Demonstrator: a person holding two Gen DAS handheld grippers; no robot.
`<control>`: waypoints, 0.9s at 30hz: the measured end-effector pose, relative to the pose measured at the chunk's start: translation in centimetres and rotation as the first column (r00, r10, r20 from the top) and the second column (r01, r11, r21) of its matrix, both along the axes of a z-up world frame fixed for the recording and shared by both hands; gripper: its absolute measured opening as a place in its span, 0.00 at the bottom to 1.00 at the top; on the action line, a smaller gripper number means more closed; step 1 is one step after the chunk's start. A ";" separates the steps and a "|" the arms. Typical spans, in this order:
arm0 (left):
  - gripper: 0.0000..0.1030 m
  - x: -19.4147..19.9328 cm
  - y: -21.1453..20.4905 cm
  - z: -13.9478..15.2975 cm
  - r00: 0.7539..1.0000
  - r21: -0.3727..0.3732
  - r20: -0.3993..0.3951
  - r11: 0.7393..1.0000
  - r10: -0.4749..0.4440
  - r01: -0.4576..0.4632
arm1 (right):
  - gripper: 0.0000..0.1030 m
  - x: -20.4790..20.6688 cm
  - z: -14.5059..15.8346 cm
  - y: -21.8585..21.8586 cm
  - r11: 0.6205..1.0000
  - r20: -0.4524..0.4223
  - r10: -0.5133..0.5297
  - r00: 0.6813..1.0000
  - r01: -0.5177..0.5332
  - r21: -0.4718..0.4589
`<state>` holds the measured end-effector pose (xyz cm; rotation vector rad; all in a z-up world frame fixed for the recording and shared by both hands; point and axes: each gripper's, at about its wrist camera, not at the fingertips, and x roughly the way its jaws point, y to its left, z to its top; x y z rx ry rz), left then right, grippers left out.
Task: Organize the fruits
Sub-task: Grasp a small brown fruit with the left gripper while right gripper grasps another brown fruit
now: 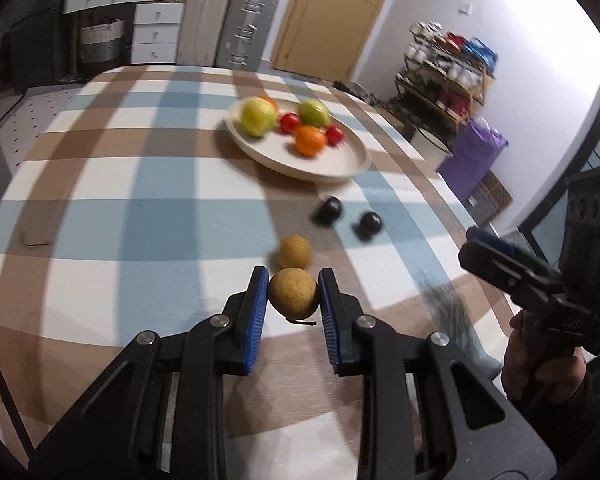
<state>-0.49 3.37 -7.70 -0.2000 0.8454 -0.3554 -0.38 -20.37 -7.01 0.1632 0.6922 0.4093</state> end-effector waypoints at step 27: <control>0.22 0.2 10.2 -1.0 0.984 -0.055 -0.027 0.983 0.175 -0.176 | 0.66 7.3 -4.5 11.6 0.974 -0.205 0.193 0.960 -0.212 -0.077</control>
